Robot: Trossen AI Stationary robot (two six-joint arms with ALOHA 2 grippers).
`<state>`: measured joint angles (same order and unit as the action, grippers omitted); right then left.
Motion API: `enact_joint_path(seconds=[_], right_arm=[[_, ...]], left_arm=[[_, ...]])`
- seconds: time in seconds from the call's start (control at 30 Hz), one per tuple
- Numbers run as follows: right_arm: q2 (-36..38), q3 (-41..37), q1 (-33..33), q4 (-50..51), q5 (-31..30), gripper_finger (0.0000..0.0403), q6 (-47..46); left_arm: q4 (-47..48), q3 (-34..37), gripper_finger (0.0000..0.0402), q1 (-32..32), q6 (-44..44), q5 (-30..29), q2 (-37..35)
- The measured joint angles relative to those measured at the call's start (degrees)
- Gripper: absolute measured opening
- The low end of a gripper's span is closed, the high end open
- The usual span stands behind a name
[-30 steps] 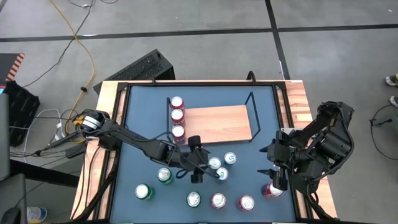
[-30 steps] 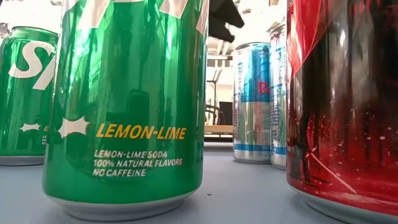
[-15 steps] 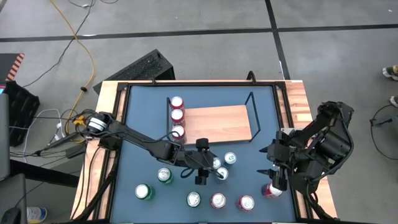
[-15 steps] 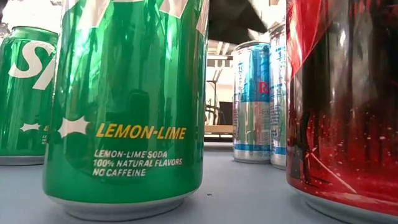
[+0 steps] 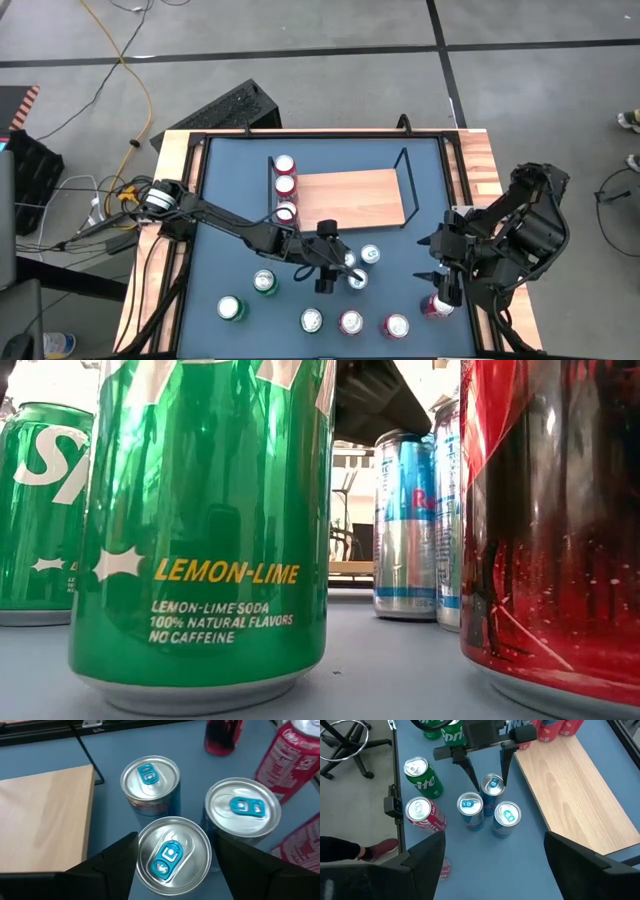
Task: Place canned beverage on shelf
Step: Put the blue soda can on the shelf
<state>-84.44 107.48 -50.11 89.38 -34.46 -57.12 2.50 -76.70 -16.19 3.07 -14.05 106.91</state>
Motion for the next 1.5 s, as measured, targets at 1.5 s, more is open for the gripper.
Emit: enact_joint_path(seconds=[1.5], right_arm=[[0.0,0.0,1.2,0.2,-0.2,0.0324,0.1]], left_arm=[[6.4,-2.6,0.0316,1.4,-1.4,2.7,-0.9]])
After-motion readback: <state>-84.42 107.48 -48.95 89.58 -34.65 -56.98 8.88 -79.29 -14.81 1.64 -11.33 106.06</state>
